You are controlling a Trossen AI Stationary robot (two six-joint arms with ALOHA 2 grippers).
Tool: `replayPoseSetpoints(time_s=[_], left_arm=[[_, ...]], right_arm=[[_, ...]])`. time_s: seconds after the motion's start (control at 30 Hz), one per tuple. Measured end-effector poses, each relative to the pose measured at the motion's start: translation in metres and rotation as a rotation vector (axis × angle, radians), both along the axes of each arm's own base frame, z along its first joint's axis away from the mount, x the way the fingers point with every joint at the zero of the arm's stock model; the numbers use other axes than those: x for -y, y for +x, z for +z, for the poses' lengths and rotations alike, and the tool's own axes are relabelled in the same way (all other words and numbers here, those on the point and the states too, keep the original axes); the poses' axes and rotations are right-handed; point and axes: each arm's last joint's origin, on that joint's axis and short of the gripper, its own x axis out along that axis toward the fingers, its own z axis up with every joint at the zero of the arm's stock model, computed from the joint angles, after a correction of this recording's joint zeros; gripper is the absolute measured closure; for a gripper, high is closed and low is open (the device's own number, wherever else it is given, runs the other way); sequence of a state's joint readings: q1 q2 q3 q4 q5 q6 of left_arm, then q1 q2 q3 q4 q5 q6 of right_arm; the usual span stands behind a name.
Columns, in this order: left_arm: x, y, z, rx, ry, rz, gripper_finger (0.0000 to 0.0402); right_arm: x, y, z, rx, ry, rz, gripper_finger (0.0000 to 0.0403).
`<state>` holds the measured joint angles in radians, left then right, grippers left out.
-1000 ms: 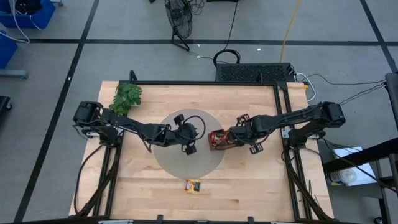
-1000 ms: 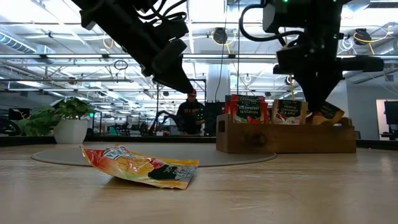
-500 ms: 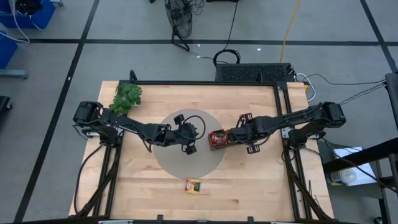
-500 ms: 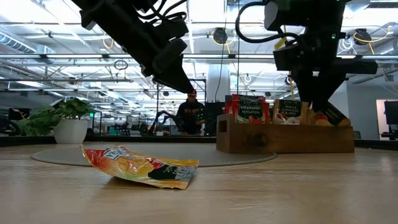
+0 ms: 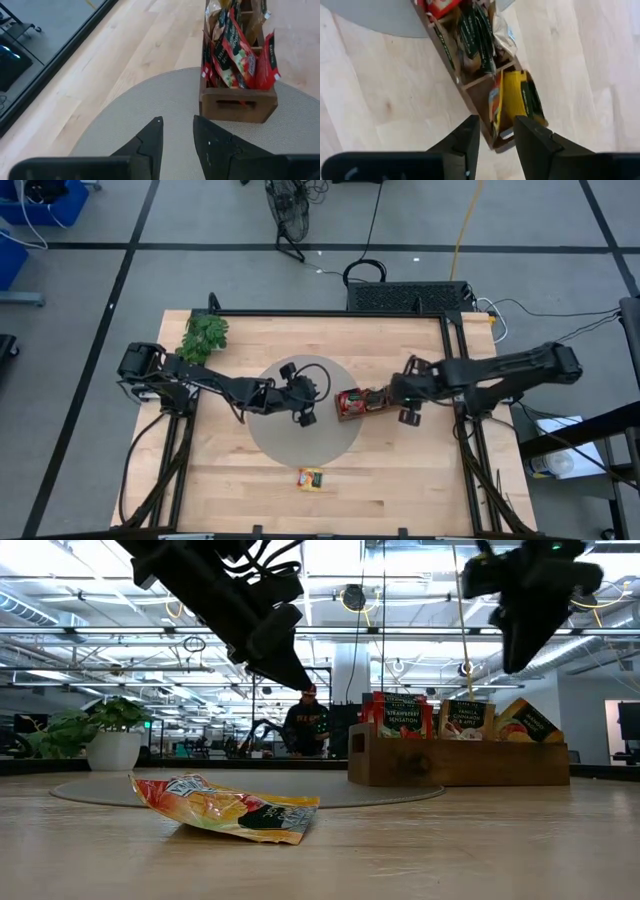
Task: Pick & Place Tea
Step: Put the yellow tea bag into the right section of the wooden organizer
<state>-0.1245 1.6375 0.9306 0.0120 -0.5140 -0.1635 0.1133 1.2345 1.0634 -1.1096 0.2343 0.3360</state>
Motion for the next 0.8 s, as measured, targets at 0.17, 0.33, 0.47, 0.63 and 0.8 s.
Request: replayPoseSetpoints(time_s=[0.17,0.33,0.47,0.63,0.8], left_arm=[[-0.001,0.000,0.000,-0.003,0.003,0.001,0.0291],[-0.001,0.000,0.000,-0.007,0.009,-0.004,0.0291],[-0.001,0.000,0.000,-0.007,0.009,-0.003,0.0291],[-0.001,0.000,0.000,-0.007,0.008,-0.002,0.0291],[-0.001,0.000,-0.001,-0.011,0.007,-0.001,0.0291]], right_arm=[[-0.006,-0.025,-0.013,0.066,-0.007,0.015,0.0298],[-0.009,-0.032,-0.036,0.161,0.001,0.069,0.0298],[-0.010,-0.033,-0.054,0.179,-0.005,0.104,0.0298],[-0.010,-0.033,-0.060,0.160,-0.010,0.105,0.0298],[-0.010,-0.033,-0.060,0.162,-0.011,0.104,0.0302]])
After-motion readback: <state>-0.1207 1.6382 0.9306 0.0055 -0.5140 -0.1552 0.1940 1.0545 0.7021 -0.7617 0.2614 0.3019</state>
